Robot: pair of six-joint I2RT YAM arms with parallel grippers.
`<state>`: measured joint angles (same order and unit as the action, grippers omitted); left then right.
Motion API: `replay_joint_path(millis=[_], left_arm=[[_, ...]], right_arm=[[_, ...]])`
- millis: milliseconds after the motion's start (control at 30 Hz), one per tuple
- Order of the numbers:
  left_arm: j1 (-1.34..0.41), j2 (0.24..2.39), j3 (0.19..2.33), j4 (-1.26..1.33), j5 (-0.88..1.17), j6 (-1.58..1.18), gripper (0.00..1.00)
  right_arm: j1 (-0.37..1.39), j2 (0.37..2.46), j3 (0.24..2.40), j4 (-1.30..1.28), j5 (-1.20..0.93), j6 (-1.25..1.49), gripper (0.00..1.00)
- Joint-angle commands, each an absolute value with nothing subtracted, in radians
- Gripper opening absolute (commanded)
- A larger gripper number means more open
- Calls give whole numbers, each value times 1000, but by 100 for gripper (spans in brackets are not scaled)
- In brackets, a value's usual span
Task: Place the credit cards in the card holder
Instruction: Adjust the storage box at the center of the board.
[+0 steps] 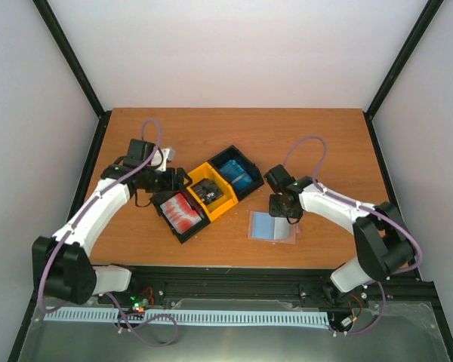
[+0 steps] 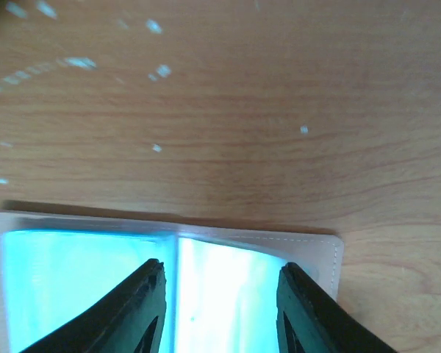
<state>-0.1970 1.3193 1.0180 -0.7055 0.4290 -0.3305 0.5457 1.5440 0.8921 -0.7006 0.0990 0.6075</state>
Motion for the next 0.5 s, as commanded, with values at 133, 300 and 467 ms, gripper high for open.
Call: replay_joint_path(millis=[133, 300, 467], left_arm=[[-279, 1266, 878, -727, 398, -397, 68], [-281, 1330, 864, -779, 369, -444, 57], [-284, 1355, 857, -756, 394, -405, 50]], right_arm=[[643, 1453, 955, -578, 69, 593, 44], [746, 1562, 991, -458, -95, 549, 44], [779, 1678, 1042, -358, -298, 525, 43]])
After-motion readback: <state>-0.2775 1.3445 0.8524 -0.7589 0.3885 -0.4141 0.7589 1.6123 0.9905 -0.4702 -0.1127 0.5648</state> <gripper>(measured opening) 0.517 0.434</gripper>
